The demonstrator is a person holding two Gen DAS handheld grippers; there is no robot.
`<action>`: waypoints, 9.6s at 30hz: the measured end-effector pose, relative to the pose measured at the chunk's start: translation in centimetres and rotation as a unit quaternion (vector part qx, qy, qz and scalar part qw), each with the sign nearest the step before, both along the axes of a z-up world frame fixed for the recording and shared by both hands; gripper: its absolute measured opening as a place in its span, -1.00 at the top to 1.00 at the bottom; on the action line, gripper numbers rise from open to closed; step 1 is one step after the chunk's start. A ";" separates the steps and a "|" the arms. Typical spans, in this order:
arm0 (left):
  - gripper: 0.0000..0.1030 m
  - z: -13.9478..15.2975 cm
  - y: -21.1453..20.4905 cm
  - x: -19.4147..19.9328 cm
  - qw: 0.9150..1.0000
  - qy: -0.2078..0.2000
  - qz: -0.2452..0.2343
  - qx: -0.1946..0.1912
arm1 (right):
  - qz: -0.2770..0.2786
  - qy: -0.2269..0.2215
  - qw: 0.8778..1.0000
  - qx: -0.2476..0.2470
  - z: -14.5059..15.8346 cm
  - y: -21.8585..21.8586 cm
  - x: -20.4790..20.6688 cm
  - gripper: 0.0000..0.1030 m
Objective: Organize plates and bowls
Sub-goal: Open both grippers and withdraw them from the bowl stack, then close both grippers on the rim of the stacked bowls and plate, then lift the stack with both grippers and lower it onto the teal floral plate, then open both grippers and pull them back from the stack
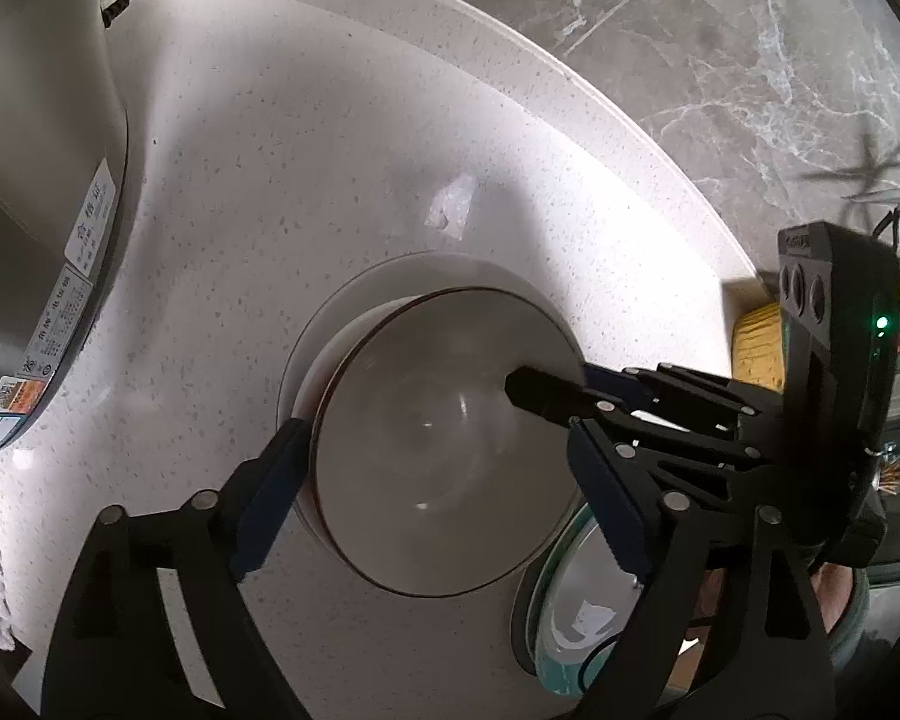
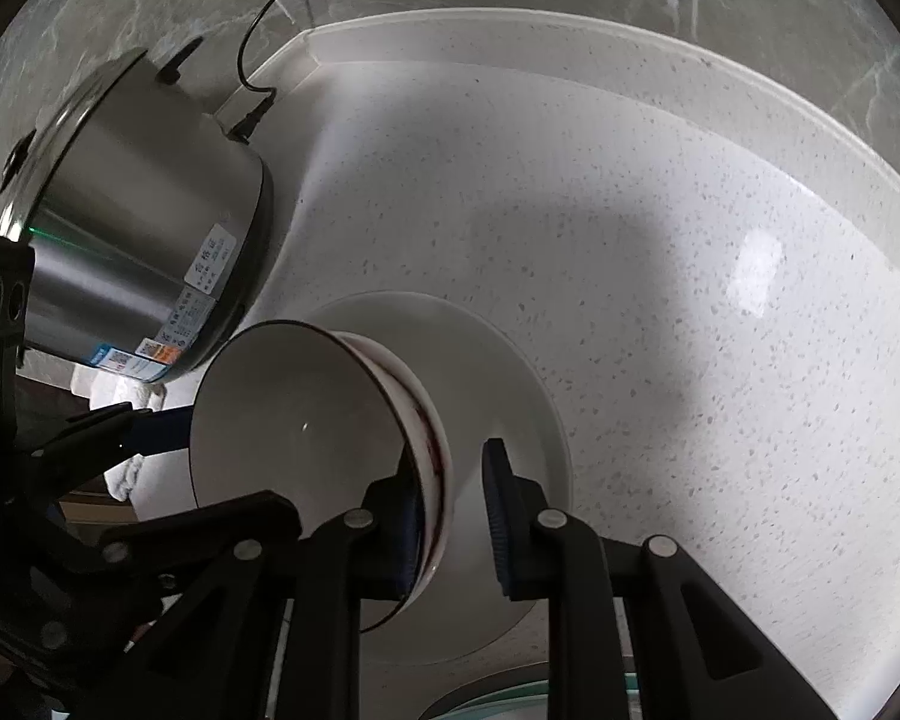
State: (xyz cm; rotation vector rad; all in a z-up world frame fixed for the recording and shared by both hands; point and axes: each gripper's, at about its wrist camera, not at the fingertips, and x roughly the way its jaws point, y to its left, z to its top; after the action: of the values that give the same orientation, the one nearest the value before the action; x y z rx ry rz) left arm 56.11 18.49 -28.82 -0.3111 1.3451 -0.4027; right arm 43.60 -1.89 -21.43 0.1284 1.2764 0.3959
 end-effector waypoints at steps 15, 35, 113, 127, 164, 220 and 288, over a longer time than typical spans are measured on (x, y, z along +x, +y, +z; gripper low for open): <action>-0.99 3.2 2.7 -0.5 0.998 -0.029 0.038 -0.031 | 0.013 -0.042 0.997 0.058 3.8 -1.5 -1.2 0.03; -0.97 -2.8 9.3 -7.7 0.995 -0.002 0.100 -0.026 | -0.008 -0.001 1.000 0.024 0.4 -6.5 -0.9 -0.15; -0.35 -5.0 4.3 1.0 0.996 0.014 0.076 0.048 | 0.059 0.007 0.998 -0.024 -3.5 -3.3 2.0 0.74; -0.18 -6.4 4.1 2.0 0.997 0.018 0.063 0.045 | 0.044 0.013 0.999 0.000 -3.5 -4.2 3.4 0.68; 0.77 -5.0 0.6 2.7 0.997 -0.028 0.027 0.059 | 0.016 0.016 1.000 0.004 -3.8 -4.2 3.3 0.77; 0.76 1.6 -14.9 -17.4 0.994 -0.053 -0.089 0.047 | -0.070 -0.001 0.997 0.022 1.1 -18.1 -16.1 0.73; -1.00 21.1 -12.0 -36.2 0.892 -0.407 0.138 0.140 | -0.126 -0.519 0.844 -0.056 19.8 -18.8 -34.6 -1.00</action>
State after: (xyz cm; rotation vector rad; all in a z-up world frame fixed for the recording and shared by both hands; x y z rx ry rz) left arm 19.88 6.44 -7.68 -0.0642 0.5047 -0.0642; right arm 9.00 -20.71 -1.59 -0.0288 0.1915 0.1088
